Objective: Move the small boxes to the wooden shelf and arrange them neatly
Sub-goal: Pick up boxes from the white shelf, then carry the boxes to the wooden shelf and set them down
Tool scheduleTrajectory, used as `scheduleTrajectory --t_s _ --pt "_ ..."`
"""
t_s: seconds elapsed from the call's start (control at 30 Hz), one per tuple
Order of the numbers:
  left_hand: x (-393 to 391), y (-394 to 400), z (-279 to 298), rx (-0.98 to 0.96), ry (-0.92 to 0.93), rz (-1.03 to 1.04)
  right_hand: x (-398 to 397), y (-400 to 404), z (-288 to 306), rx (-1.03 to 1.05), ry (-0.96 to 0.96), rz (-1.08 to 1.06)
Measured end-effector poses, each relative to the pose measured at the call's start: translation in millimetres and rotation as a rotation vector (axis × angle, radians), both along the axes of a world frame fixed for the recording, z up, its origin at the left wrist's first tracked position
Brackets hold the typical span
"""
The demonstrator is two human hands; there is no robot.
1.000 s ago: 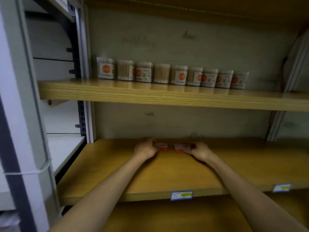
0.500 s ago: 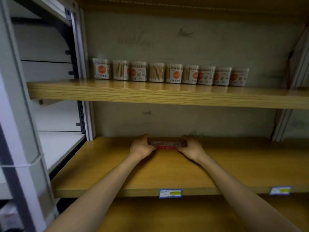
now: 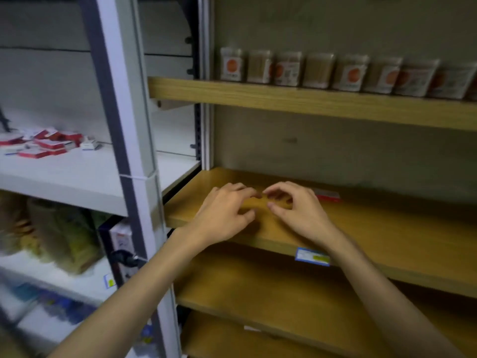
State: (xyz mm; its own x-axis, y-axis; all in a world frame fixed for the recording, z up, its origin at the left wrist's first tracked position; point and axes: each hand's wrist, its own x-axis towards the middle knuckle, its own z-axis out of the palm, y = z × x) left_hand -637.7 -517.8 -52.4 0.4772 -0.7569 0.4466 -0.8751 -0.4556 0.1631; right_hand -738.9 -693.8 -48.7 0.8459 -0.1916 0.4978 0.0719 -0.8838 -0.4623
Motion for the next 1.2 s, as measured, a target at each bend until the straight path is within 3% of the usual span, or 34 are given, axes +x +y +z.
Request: scheduleTrajectory --t_s 0.3,0.57,0.87,1.2 --pt "3 125 -4 -0.127 -0.002 0.036 14 110 14 -0.031 -0.022 0.142" --pt "46 253 0 -0.202 -0.035 0.113 51 244 21 0.069 -0.051 0.25" --pt "138 381 0 -0.139 0.044 0.161 150 365 11 0.04 -0.03 0.181" --pt "264 450 3 -0.058 0.107 0.256 286 431 25 -0.074 0.016 0.065"
